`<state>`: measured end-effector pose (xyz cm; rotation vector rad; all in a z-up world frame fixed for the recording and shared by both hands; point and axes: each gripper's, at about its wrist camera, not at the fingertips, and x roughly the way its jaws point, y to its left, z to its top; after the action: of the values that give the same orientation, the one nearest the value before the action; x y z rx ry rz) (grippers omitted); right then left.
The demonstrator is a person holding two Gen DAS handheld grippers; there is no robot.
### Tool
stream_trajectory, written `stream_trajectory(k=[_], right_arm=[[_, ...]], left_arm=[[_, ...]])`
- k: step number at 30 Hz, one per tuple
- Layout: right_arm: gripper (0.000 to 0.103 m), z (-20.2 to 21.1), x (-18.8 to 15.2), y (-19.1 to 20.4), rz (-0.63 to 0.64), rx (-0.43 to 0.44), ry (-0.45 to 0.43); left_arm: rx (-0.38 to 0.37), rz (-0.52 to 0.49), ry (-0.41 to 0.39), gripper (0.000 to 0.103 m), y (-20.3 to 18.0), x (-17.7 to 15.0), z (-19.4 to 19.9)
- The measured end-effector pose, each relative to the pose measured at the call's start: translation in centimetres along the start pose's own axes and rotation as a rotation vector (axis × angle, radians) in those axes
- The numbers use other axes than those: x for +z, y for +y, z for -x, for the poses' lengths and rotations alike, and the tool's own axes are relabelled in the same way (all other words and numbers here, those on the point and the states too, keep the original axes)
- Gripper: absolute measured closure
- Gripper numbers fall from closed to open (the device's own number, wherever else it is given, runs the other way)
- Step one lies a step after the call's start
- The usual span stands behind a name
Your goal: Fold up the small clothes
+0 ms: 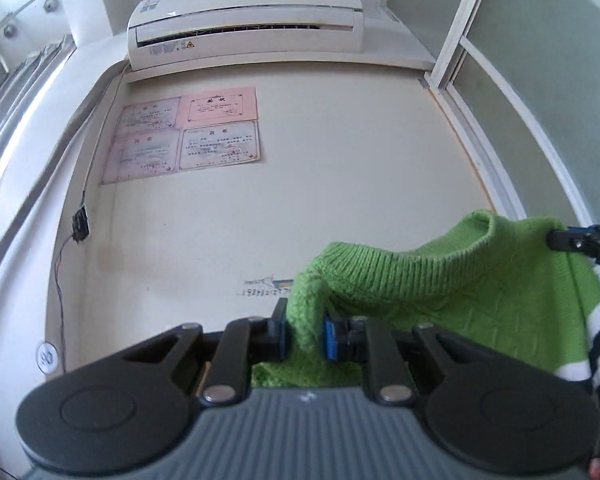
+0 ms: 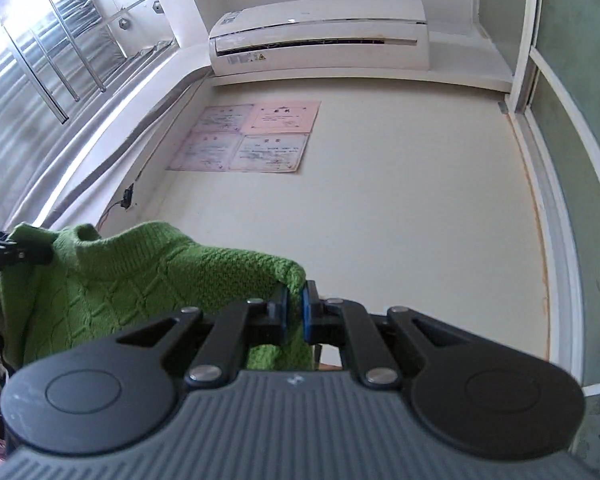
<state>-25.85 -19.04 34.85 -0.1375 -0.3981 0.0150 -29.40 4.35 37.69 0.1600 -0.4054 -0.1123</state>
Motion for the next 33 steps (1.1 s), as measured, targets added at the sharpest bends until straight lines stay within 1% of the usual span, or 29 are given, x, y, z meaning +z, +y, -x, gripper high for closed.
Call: stream_trajectory(k=[2,3,4,5,6,9,11,12,13,14,15,16,17,18,19,20,21,22,23,24,25,26,27,28,29,30,31,32,33], right_arm=[[0.093,-0.5,0.0,-0.8,-0.018,0.020,0.022],[0.093,-0.9,-0.4,-1.2,-0.030,0.030,0.042],[0.093,-1.3,-0.9,-1.5,-0.041,0.041,0.066],[0.093,-0.4,-0.9,-1.8,-0.055,0.071,0.083],[0.093,-0.4,-2.0,-2.4,-0.070,0.090,0.114],[0.093,-2.9,-6.3,-3.3,-0.113,0.119,0.246],[0.092,-6.0,-11.2,-2.8,-0.143,0.111,0.372],[0.092,-7.5,-13.7,-2.3,-0.145,0.101,0.424],[0.089,-9.4,-17.2,-1.5,-0.151,0.084,0.488],[0.078,-11.3,-21.1,-0.5,-0.165,0.070,0.561],[0.061,-13.2,-25.2,0.4,-0.167,0.056,0.651],[0.058,-14.6,-29.3,1.2,-0.161,0.022,0.748],[0.059,-15.3,-33.3,1.4,-0.173,-0.024,0.854],[0.059,-15.1,-36.7,1.1,-0.225,-0.048,0.963],[0.059,-13.9,-38.8,0.2,-0.314,-0.040,1.021],[0.059,-12.0,-40.1,-0.7,-0.403,-0.027,1.035],[0.058,-10.0,-40.9,-1.6,-0.462,-0.028,1.040],[0.058,-8.2,-41.3,-2.4,-0.501,-0.034,1.056],[0.055,-6.3,-41.6,-3.1,-0.545,-0.031,1.078],[0.054,-4.7,-41.5,-3.8,-0.590,-0.004,1.097],[0.053,-2.6,-41.5,-4.1,-0.631,0.024,1.116],[0.050,-1.1,-41.0,-4.2,-0.656,0.043,1.125],[0.043,0.7,-40.7,-4.1,-0.682,0.053,1.130],[0.038,2.2,-40.3,-3.8,-0.708,0.074,1.135],[0.032,3.4,-39.7,-3.5,-0.727,0.097,1.138],[0.031,4.5,-39.4,-2.9,-0.734,0.115,1.144],[0.031,5.2,-39.4,-2.1,-0.727,0.123,1.157],[0.031,5.7,-39.3,-1.1,-0.707,0.131,1.183],[0.045,6.6,-38.6,0.1,-0.653,0.123,1.157]], left_arm=[[-0.002,0.002,0.038,0.088,0.1,-0.3,-1.4],[0.007,0.003,0.058,0.088,-0.1,-0.8,-1.2],[0.007,0.007,0.085,0.087,0.0,-1.3,-2.1],[0.006,0.012,0.121,0.087,0.0,-2.2,-3.1],[0.013,0.018,0.157,0.087,0.1,-3.2,-3.3],[0.013,0.033,0.306,0.087,-0.1,-7.8,-7.6],[0.032,0.036,0.415,0.083,-1.1,-12.8,-11.8],[0.049,0.042,0.471,0.080,-1.9,-16.2,-14.5],[0.062,0.038,0.517,0.073,-2.8,-19.4,-16.5],[0.063,0.014,0.591,0.068,-4.0,-23.4,-18.8],[0.066,-0.017,0.689,0.068,-5.0,-27.5,-20.9],[0.094,-0.045,0.813,0.077,-6.0,-32.0,-22.3],[0.126,-0.058,0.927,0.083,-6.4,-36.0,-22.6],[0.121,-0.038,0.988,0.087,-6.3,-38.2,-22.0],[0.092,0.012,1.025,0.083,-5.6,-40.1,-20.7],[0.076,0.049,1.046,0.083,-4.8,-41.1,-19.2],[0.079,0.073,1.065,0.083,-3.9,-41.7,-17.6],[0.078,0.100,1.072,0.079,-3.0,-41.9,-15.9],[0.060,0.127,1.071,0.074,-2.1,-41.8,-13.8],[0.045,0.140,1.072,0.061,-1.5,-41.6,-12.3],[0.030,0.152,1.077,0.051,-0.6,-41.0,-11.0],[0.011,0.173,1.087,0.048,0.0,-40.6,-10.0],[-0.026,0.208,1.106,0.045,0.5,-40.2,-8.9],[-0.076,0.250,1.127,0.042,0.7,-39.9,-7.9],[-0.120,0.277,1.137,0.039,0.7,-39.6,-7.8],[-0.152,0.301,1.145,0.034,0.4,-39.6,-6.8],[-0.165,0.311,1.154,0.036,-0.1,-39.8,-6.0],[-0.172,0.305,1.166,0.040,-0.8,-40.1,-5.5],[-0.183,0.294,1.174,0.066,-1.4,-40.5,-5.4]])
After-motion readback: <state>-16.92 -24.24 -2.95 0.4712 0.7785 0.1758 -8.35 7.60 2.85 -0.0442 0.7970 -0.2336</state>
